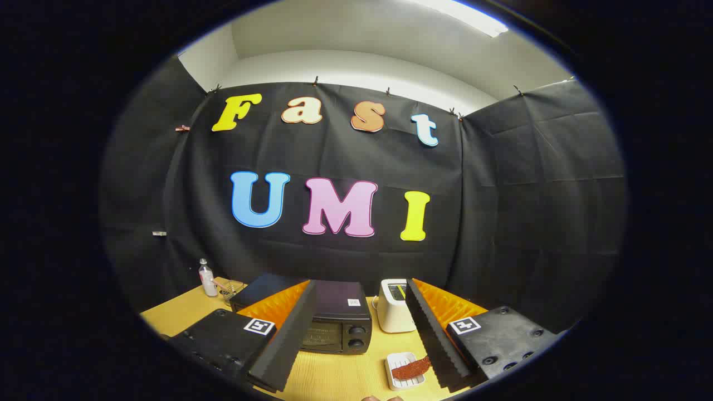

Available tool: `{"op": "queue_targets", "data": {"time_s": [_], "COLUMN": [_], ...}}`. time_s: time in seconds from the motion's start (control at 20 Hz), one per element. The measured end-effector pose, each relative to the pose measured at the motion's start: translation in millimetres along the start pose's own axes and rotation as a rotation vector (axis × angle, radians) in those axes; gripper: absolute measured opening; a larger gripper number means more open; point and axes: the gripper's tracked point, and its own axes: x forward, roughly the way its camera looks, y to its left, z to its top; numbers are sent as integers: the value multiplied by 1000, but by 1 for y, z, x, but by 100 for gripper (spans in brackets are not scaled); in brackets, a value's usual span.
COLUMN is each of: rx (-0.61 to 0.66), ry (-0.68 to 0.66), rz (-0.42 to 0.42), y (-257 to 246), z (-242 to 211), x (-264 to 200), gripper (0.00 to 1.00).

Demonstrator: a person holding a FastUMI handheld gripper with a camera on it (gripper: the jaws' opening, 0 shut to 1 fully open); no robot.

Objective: Open the toaster oven, put the food inside, and close the toaster oven door.

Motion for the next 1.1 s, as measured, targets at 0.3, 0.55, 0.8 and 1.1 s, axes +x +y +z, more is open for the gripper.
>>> {"op": "queue_targets", "data": {"time_s": [0.3, 0.55, 0.8, 1.1], "rx": [-9, -1, -4, 20], "ry": [8, 14, 19, 83], "rz": [24, 32, 52, 63], "y": [14, 22, 31, 38], "z": [-5, -8, -10, -23], "x": [-3, -2, 3, 18], "gripper": [97, 97, 97, 97]}}
